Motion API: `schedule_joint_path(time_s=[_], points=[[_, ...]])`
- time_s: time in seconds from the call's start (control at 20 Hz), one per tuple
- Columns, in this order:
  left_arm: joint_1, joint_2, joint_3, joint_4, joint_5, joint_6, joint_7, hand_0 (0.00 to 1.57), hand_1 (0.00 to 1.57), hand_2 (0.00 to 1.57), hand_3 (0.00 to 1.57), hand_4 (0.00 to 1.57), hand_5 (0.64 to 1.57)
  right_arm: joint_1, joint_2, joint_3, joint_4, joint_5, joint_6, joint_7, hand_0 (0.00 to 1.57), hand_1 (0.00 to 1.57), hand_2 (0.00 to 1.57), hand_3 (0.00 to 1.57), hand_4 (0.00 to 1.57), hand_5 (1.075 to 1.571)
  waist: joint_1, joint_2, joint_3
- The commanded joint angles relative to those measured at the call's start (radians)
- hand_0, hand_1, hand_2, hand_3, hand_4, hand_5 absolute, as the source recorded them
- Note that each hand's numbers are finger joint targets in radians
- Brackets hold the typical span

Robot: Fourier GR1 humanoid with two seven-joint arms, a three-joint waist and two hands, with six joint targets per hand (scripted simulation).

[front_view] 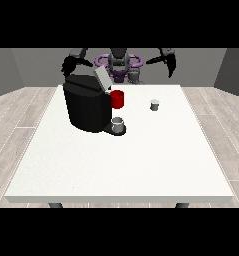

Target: Insert the coffee pod into the coffee machine and close the lid

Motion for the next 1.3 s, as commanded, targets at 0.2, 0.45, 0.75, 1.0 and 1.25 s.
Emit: schedule_joint_path(time_s=[0.2,0.45,0.75,1.0,1.25], points=[[-0.211,0.063,0.093,0.218,0.019,-0.029,0.075,0.0,0.0,0.0,0.0,0.0,1.571,-0.069,0.009,0.053,-0.043,0.003,0.026,0.018,0.0,0.0,0.0,0.0,0.12,1.571,-0.091,0.104,-0.0004],[-0.249,0.073,0.085,0.339,-0.05,-0.014,0.043,0.0,0.0,0.0,0.0,0.0,1.571,-0.067,0.015,0.049,-0.002,-0.01,0.026,-0.007,0.0,0.0,0.0,0.0,0.26,1.571,-0.095,0.138,-0.0003],[-0.36,0.126,0.12,0.511,-0.083,-0.024,0.049,0.0,0.0,0.0,0.0,0.0,1.571,-0.152,0.016,0.061,-0.002,0.017,-0.053,0.098,0.0,0.0,0.0,0.0,0.4,1.571,-0.09,0.151,-0.0005],[-0.437,0.127,0.08,0.561,-0.159,0.004,0.05,0.0,0.0,0.0,0.0,0.0,1.571,-0.187,-0.008,0.035,0.114,0.02,-0.028,0.015,0.0,0.0,0.0,0.0,0.39,1.571,-0.086,0.196,-0.0001],[-0.391,0.09,0.036,0.666,-0.242,0.048,-0.059,0.0,0.0,0.46,0.0,0.0,1.571,-0.173,0.002,0.046,0.114,0.042,-0.06,0.057,0.0,0.0,0.0,0.0,0.42,1.571,-0.081,0.163,-0.0004]])
